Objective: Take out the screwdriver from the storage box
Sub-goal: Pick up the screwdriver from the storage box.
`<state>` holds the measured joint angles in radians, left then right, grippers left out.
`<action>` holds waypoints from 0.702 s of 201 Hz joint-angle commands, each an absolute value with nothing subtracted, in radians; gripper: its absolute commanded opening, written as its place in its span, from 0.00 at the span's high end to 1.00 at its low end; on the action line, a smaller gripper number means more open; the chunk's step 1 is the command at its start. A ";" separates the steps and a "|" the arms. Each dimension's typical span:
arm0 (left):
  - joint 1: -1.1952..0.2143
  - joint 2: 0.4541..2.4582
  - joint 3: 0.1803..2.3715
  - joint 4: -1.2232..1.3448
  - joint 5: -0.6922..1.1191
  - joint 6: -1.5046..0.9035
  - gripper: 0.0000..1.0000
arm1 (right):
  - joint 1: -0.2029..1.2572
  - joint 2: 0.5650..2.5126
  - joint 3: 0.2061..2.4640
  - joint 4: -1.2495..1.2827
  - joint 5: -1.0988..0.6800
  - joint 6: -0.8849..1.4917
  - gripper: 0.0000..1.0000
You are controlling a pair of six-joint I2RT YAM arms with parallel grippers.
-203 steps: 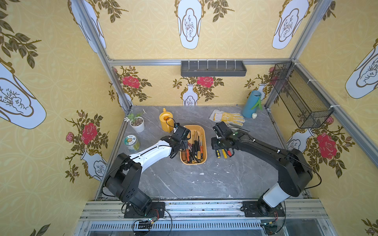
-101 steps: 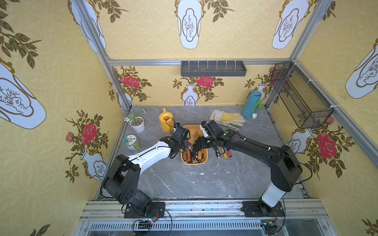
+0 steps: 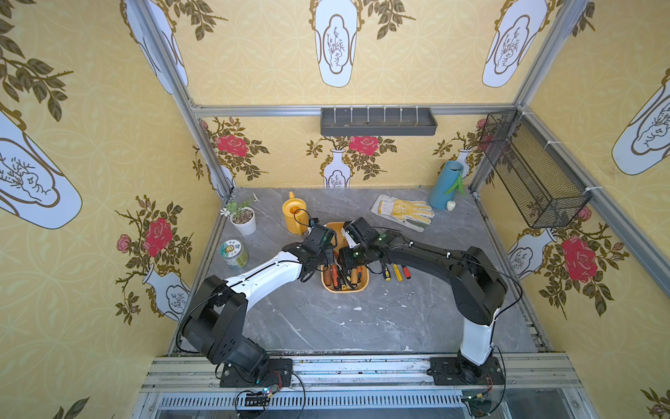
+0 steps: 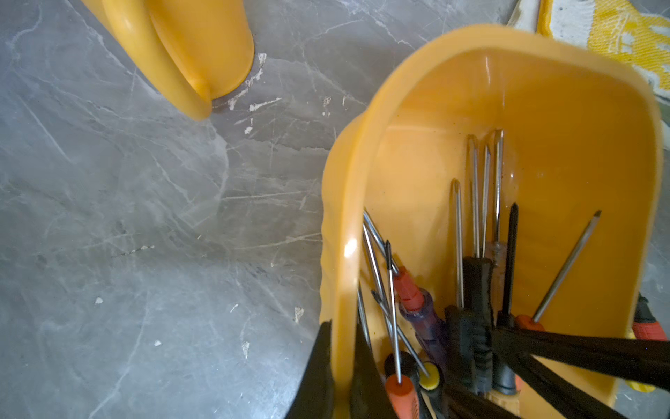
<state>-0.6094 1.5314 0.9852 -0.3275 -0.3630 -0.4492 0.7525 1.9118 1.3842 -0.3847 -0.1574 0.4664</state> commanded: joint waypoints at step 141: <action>-0.611 1.534 0.982 -0.270 -0.355 -0.463 1.00 | 0.755 1.968 1.397 -0.394 -0.164 0.506 0.83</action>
